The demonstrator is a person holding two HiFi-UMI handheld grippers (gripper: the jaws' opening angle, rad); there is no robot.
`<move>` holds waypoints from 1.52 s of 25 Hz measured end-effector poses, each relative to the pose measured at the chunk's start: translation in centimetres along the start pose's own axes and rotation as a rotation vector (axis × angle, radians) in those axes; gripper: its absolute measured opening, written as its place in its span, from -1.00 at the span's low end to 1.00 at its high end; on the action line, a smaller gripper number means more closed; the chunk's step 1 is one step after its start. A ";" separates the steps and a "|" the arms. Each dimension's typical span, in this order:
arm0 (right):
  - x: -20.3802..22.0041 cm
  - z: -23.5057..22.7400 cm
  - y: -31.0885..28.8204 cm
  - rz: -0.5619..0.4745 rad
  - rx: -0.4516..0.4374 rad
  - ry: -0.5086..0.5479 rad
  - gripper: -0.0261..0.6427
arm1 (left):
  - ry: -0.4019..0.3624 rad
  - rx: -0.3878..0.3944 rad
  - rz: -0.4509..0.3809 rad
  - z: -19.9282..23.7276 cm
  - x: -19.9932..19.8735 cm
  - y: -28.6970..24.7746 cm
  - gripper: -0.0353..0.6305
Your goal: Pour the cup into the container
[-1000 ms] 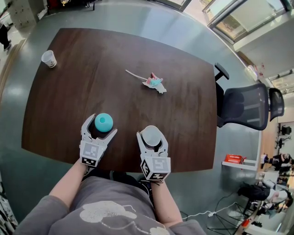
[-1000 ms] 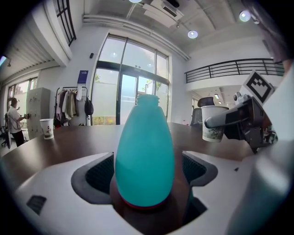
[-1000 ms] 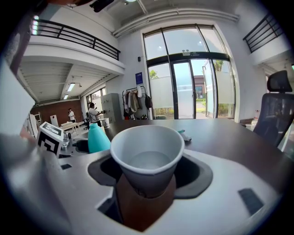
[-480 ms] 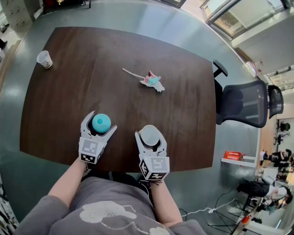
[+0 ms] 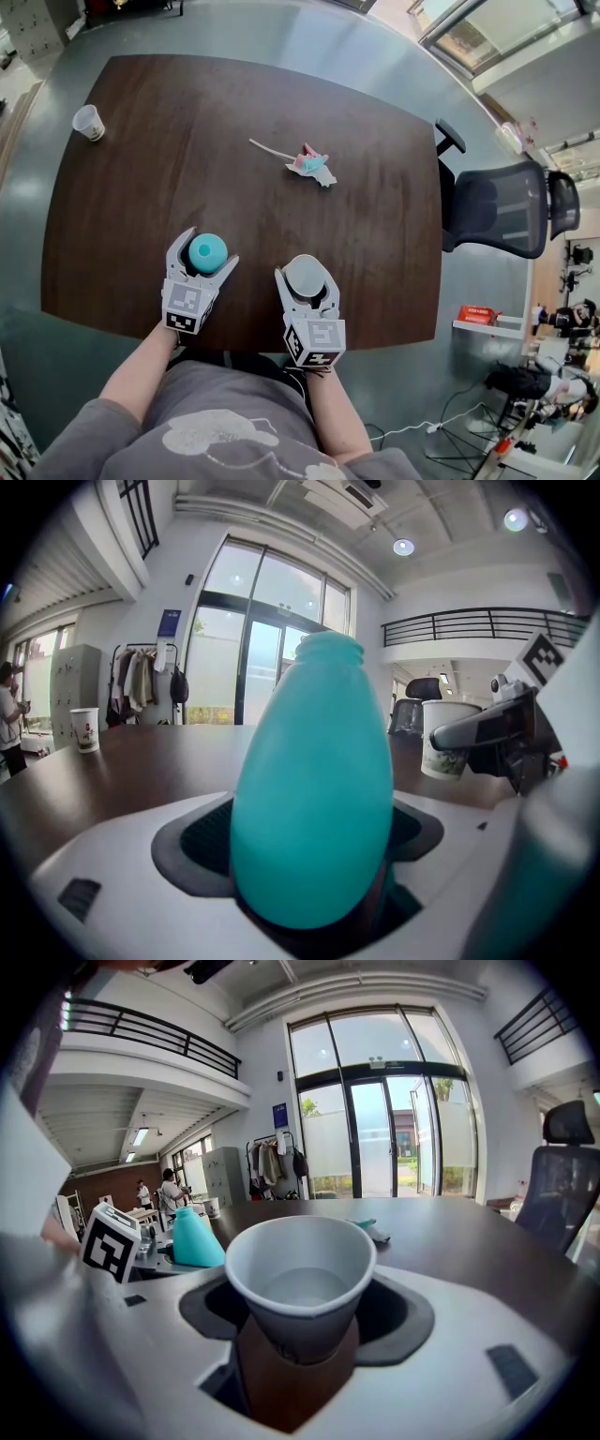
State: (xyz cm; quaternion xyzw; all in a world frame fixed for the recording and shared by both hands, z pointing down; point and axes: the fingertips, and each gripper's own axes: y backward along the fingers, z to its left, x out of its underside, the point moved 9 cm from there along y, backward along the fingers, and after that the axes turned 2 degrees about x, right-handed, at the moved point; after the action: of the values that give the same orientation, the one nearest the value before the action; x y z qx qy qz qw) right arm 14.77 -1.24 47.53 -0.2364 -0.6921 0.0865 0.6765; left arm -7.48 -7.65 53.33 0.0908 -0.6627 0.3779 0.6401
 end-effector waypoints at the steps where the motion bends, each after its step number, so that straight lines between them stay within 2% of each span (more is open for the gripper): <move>1: 0.0 0.0 0.0 0.001 0.000 0.000 -0.04 | -0.004 0.007 0.001 0.0 0.0 0.1 0.45; 7: 0.0 0.2 -0.2 0.001 -0.005 0.005 -0.04 | -0.012 0.062 0.001 0.1 0.0 0.2 0.40; 18: -0.7 0.4 -0.2 -0.004 -0.016 0.028 -0.04 | -0.062 0.101 -0.012 -0.5 -1.4 0.6 0.39; 24: -3.6 0.9 0.3 -0.021 -0.104 0.105 -0.04 | -0.101 0.152 -0.002 -1.7 -3.2 1.6 0.39; 28: -5.6 1.3 0.9 -0.036 -0.152 0.153 -0.04 | -0.087 0.181 0.000 -2.5 -4.5 2.3 0.39; 35: -7.6 1.8 2.3 -0.034 -0.219 0.164 -0.04 | -0.077 0.208 -0.021 -4.1 -7.1 3.4 0.39; 38: -8.3 2.3 3.0 -0.029 -0.266 0.195 -0.04 | -0.100 0.217 -0.018 -4.8 -7.4 3.5 0.39</move>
State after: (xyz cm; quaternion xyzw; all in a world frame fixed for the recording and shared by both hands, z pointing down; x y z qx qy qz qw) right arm 12.95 -1.84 38.66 -0.3209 -0.6319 -0.0389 0.7044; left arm -4.65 -4.90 44.70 0.1844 -0.6480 0.4367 0.5961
